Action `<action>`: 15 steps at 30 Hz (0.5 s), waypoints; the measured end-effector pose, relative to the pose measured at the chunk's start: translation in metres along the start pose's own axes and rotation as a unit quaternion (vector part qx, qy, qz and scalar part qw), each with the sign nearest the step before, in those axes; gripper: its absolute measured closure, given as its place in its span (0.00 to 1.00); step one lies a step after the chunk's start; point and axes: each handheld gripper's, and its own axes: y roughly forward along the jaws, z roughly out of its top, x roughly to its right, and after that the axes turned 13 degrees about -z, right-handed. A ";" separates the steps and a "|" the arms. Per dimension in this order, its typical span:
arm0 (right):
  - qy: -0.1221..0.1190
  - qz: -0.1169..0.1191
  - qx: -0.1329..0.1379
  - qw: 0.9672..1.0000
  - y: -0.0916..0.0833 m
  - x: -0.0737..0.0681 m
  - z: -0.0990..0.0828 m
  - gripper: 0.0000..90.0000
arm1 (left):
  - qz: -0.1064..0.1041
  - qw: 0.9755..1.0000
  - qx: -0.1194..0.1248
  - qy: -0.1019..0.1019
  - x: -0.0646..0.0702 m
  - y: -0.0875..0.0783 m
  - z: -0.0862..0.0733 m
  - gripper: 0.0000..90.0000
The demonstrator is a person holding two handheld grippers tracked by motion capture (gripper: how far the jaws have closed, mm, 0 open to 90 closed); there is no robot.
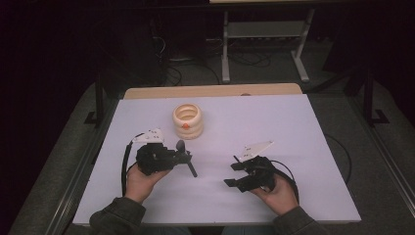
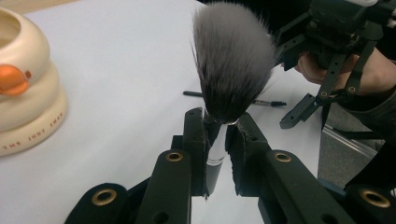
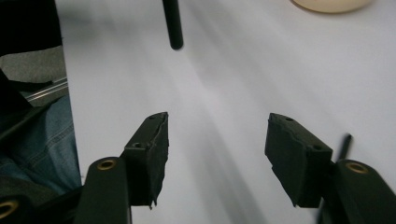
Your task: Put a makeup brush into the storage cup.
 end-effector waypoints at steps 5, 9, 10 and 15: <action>0.009 -0.023 0.002 1.000 -0.013 0.011 -0.013 0.39 | 0.004 1.000 -0.002 -0.001 -0.002 0.000 0.007 0.86; 0.016 -0.031 0.002 0.999 -0.018 0.015 -0.018 0.37 | 0.004 1.000 -0.007 -0.001 -0.003 0.000 0.014 0.86; 0.016 -0.035 0.002 0.999 -0.019 0.017 -0.019 0.36 | 0.003 1.000 -0.007 0.000 -0.003 0.000 0.016 0.86; 0.019 -0.056 0.008 0.998 -0.033 0.021 -0.026 0.35 | 0.002 1.000 -0.009 0.002 -0.003 0.000 0.027 0.86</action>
